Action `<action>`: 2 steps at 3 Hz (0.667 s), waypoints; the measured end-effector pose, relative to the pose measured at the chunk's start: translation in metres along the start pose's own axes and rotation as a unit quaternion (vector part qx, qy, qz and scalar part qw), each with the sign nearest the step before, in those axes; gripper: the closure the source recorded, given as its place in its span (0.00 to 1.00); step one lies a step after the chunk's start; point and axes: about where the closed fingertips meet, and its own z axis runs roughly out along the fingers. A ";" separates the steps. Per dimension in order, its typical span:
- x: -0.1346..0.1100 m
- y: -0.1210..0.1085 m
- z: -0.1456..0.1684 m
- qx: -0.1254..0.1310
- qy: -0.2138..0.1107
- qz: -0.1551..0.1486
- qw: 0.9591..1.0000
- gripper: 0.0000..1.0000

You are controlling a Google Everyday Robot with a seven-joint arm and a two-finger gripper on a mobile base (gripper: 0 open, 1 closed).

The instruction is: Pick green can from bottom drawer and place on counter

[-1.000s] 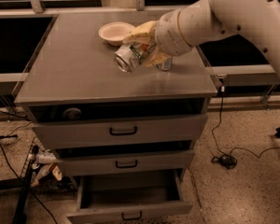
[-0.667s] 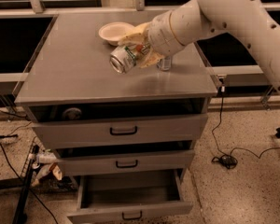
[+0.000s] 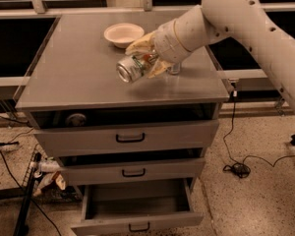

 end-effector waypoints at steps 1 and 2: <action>0.006 0.017 0.007 -0.018 -0.006 0.032 0.999 1.00; 0.010 0.032 0.013 -0.030 -0.016 0.060 0.998 1.00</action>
Offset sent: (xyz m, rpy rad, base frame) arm 0.0088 -0.0275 -0.0459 -0.0023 0.1911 -0.0907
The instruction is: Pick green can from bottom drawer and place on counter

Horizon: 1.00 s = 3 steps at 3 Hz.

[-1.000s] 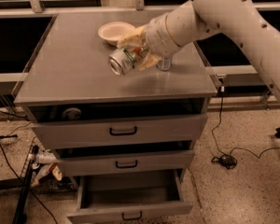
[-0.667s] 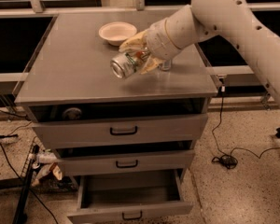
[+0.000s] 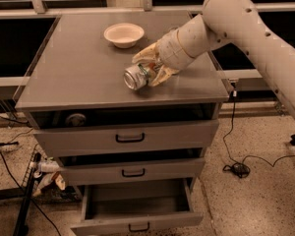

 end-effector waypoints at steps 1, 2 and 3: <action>0.002 0.006 0.005 -0.003 -0.011 0.017 1.000 1.00; 0.004 0.010 0.009 -0.005 -0.018 0.027 0.999 1.00; 0.004 0.010 0.010 -0.005 -0.018 0.027 0.999 1.00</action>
Offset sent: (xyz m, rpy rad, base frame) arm 0.0040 -0.0063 -0.0145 0.0273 0.0777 -0.0241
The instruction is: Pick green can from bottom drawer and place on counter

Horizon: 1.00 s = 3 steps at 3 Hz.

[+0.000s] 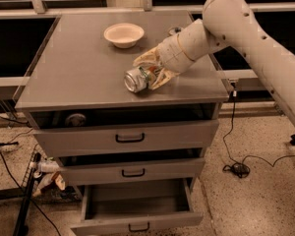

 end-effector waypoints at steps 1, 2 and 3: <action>0.000 0.000 0.000 0.000 0.000 0.000 1.000 0.82; -0.006 -0.004 -0.001 -0.014 0.002 -0.006 1.000 0.58; -0.012 -0.010 -0.008 -0.049 0.011 -0.006 0.999 0.27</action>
Offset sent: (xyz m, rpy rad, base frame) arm -0.0093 0.0054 0.0152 -0.0757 0.0010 0.0185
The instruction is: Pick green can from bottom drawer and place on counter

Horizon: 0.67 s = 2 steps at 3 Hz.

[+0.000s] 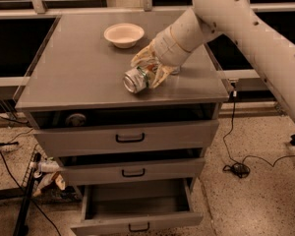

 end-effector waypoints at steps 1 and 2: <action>0.001 -0.001 -0.005 -0.019 0.007 0.010 1.000 0.04; 0.007 0.000 -0.005 -0.029 0.011 0.022 0.999 0.00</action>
Offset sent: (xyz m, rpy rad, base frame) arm 0.0097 -0.0151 0.0060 -0.0630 0.0536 -0.0721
